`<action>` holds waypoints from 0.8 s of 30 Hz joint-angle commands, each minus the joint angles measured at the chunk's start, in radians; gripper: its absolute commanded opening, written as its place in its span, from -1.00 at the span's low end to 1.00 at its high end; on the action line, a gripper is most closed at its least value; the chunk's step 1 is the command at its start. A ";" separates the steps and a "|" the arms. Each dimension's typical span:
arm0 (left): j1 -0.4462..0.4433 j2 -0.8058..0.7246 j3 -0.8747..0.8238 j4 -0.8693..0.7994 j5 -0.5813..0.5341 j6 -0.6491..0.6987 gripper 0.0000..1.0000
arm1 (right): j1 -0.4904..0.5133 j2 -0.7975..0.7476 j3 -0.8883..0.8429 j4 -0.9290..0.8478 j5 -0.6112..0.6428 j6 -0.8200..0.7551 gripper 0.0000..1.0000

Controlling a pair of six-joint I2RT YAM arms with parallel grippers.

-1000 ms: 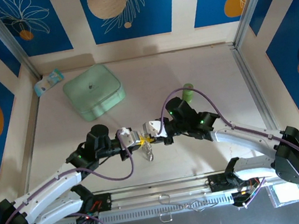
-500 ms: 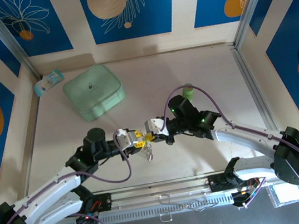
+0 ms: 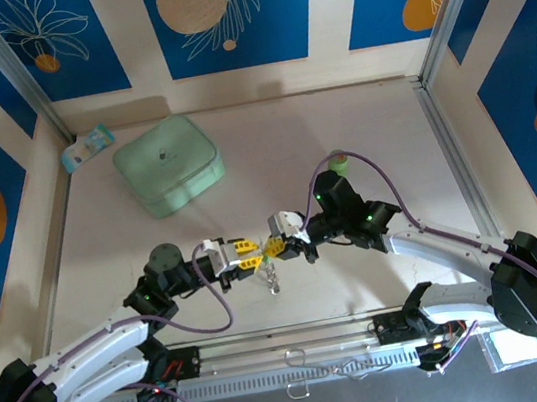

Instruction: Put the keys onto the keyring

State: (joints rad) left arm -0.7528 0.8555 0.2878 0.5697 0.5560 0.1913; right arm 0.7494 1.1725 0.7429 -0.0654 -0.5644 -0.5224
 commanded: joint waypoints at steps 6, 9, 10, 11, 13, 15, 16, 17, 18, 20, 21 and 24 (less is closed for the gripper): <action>0.000 0.030 -0.012 0.094 0.065 -0.038 -0.69 | 0.004 -0.022 -0.002 0.054 -0.070 0.033 -1.00; 0.000 0.037 -0.007 0.092 0.068 -0.038 -0.73 | 0.010 -0.019 -0.005 0.062 -0.072 0.039 -1.00; 0.000 0.039 -0.007 0.091 0.068 -0.038 -0.73 | 0.010 -0.020 -0.006 0.065 -0.072 0.041 -1.00; 0.000 0.038 -0.006 0.087 0.068 -0.038 -0.73 | 0.010 -0.020 -0.008 0.065 -0.071 0.041 -1.00; 0.000 0.034 -0.006 0.075 0.070 -0.034 -0.73 | 0.009 -0.022 -0.009 0.065 -0.065 0.042 -1.00; 0.000 0.030 -0.001 0.047 0.073 -0.026 -0.80 | 0.009 -0.023 -0.010 0.066 -0.065 0.044 -1.00; 0.000 0.030 0.002 0.031 0.073 -0.022 -0.88 | 0.009 -0.023 -0.011 0.068 -0.066 0.047 -1.00; 0.000 0.031 0.004 0.019 0.073 -0.017 -0.99 | 0.010 -0.023 -0.011 0.069 -0.068 0.049 -1.00; 0.001 0.030 0.005 0.013 0.074 -0.015 -1.00 | 0.010 -0.023 -0.011 0.070 -0.069 0.051 -1.00; 0.000 0.031 0.007 0.010 0.072 -0.013 -1.00 | 0.010 -0.022 -0.012 0.068 -0.061 0.050 -1.00; 0.000 0.029 0.008 0.008 0.066 -0.011 -1.00 | 0.010 -0.022 -0.013 0.067 -0.047 0.050 -1.00; 0.000 0.016 0.008 -0.004 0.039 0.008 -1.00 | 0.002 -0.025 -0.021 0.040 0.007 0.031 -0.66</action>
State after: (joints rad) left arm -0.7528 0.8848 0.2852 0.6044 0.5983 0.1665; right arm 0.7498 1.1725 0.7338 -0.0414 -0.5716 -0.4923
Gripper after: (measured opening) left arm 0.056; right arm 0.147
